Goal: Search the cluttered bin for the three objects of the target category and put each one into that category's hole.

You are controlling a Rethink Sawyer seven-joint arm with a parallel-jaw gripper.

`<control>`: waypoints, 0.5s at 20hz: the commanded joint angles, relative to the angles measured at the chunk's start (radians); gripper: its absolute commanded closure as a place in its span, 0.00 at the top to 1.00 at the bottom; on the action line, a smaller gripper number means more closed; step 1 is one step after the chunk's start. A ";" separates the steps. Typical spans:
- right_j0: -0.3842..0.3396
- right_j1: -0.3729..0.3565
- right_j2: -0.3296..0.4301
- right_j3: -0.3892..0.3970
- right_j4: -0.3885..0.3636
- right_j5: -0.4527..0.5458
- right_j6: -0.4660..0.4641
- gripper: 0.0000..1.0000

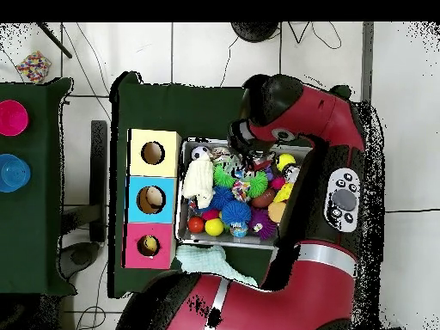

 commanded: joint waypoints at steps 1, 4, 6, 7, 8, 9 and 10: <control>-0.005 -0.019 0.071 0.072 0.139 0.069 0.268 0.00; -0.015 -0.003 0.061 0.065 0.147 0.056 0.233 0.00; -0.031 0.011 0.060 0.071 0.149 0.033 0.190 0.00; -0.042 0.019 0.064 0.083 0.155 0.012 0.167 0.00; -0.054 0.023 0.072 0.100 0.160 -0.011 0.135 0.00; -0.064 0.027 0.084 0.128 0.175 -0.047 0.112 0.00; -0.075 0.032 0.096 0.150 0.186 -0.075 0.085 0.00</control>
